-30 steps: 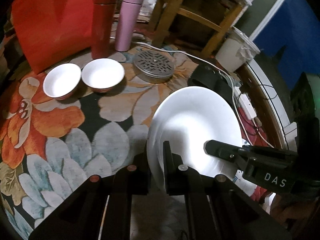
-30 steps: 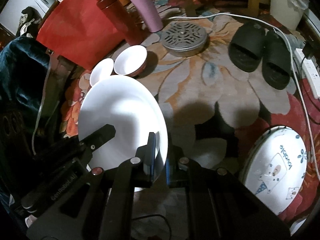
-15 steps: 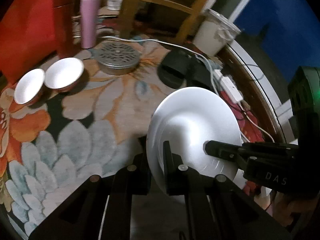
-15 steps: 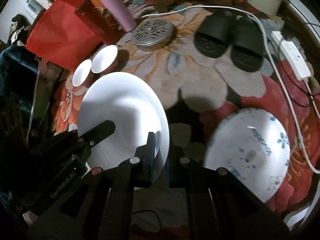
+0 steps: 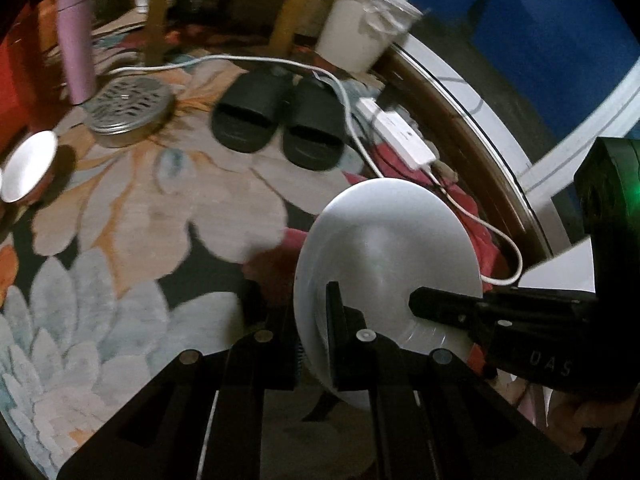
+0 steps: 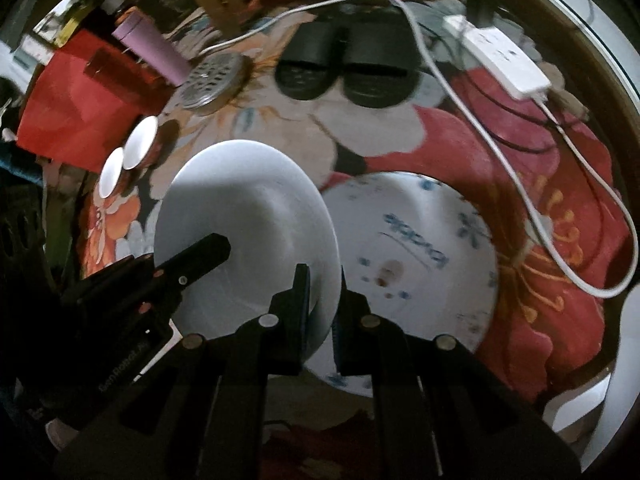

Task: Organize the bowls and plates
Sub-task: 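Carry the white bowl with the right gripper to the plate stack, then lower the white bowl onto the bear plate and open the right gripper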

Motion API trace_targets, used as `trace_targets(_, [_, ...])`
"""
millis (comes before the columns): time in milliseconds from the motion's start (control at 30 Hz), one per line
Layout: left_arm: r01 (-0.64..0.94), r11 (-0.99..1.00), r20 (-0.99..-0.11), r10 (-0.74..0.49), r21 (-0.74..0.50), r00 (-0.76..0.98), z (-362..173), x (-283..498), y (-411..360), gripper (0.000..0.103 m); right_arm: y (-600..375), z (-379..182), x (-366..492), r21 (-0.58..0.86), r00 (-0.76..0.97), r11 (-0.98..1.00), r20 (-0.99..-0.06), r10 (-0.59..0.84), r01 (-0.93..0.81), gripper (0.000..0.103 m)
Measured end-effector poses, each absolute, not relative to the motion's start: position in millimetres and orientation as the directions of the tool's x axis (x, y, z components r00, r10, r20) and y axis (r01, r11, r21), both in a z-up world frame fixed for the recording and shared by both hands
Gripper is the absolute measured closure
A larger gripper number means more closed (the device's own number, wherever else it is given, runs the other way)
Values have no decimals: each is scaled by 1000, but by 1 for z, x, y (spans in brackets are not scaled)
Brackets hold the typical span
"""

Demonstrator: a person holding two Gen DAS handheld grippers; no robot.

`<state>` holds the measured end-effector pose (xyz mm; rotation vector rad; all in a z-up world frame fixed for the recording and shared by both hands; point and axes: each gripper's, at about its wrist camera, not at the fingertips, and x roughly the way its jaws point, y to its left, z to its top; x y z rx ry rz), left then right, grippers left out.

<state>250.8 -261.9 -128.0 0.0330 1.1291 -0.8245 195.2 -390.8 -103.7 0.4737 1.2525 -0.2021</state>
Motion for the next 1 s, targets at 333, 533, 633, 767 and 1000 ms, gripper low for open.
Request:
trace_targets(333, [672,646,-862,-506,-363,21,-169,222,-319,95,-437,-144,155,268,213,780,-961,177,565,93])
trace_targets(533, [678,644,-885,-464,-354,-22,-184,218,-329,95,-447,-163,144,294,173,724,-955,239,623,93])
trace_targets(633, [680,647,-895,-445,-345,-31,-189,218,-331,95,-448,-167,144,284,161,729,-958,236,623,92])
trace_targets(767, [672,656,-901,-431,-345,-43,-196,220,-331,94,-448,-173,144,276,146,727,-960,238,629,92])
trace_targets(1000, [671,654,-894,-446,-350,-32,-194,223,-328,82,-445,-176,145,284,152,730,-958,243,622,91])
